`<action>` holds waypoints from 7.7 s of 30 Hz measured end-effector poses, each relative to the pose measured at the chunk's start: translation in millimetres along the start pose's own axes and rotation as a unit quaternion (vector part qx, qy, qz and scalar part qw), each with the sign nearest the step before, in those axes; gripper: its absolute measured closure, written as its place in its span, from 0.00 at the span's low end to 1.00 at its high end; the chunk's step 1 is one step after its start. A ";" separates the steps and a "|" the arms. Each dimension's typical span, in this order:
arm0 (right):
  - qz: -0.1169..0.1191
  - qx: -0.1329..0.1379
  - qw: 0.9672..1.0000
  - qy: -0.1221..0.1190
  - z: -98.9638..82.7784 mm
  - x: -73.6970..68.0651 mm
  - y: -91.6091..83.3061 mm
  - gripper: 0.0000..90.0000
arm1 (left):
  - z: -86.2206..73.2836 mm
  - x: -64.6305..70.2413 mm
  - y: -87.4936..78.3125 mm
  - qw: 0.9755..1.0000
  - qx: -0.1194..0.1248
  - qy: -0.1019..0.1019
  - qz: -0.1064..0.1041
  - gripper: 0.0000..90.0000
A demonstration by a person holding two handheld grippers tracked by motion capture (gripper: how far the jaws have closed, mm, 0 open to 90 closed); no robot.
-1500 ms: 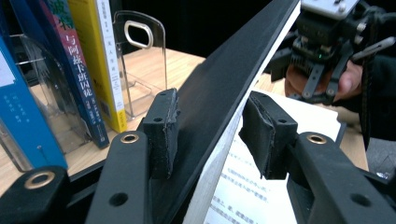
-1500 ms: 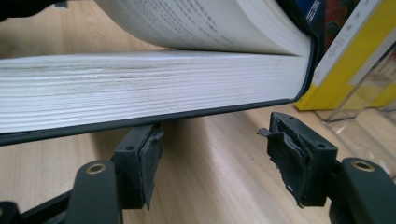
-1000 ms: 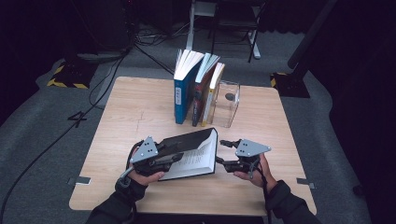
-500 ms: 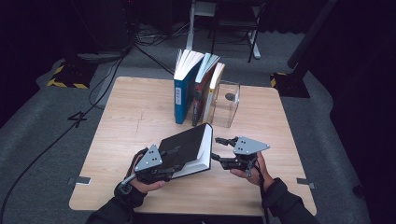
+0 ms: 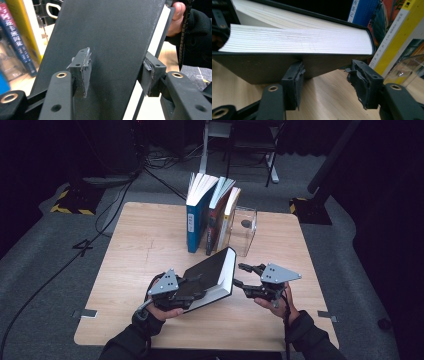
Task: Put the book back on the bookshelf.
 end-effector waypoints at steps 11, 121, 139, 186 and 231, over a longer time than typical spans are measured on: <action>0.001 0.018 1.000 0.006 10.0 0.6 -4.4 0.55 | 3.6 4.0 5.9 1.000 -0.002 0.017 -0.008 0.55; 0.044 -0.113 0.993 0.008 -73.6 2.1 -49.9 0.33 | -24.3 40.8 47.3 0.993 -0.065 -0.020 -0.098 0.51; 0.097 -0.107 0.989 -0.006 -64.8 -15.4 -21.9 0.35 | -32.5 40.6 49.0 0.993 -0.094 0.021 -0.073 0.46; 0.058 -0.082 0.994 -0.032 13.1 -33.1 -46.1 0.47 | -45.4 11.3 68.8 0.984 -0.153 0.060 0.071 0.21; 0.081 -0.195 0.976 0.048 44.1 -16.9 -13.4 0.55 | -90.0 -18.8 -8.3 0.961 -0.240 0.069 0.116 0.27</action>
Point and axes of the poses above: each handheld gripper's, and its own axes: y roughly forward along the jaws, z roughly out of its top, x roughly to its right, the point moved 4 cm from there along y, roughly forward along the jaws, and after that the axes turned 9 degrees about z, right-handed, at the moved point
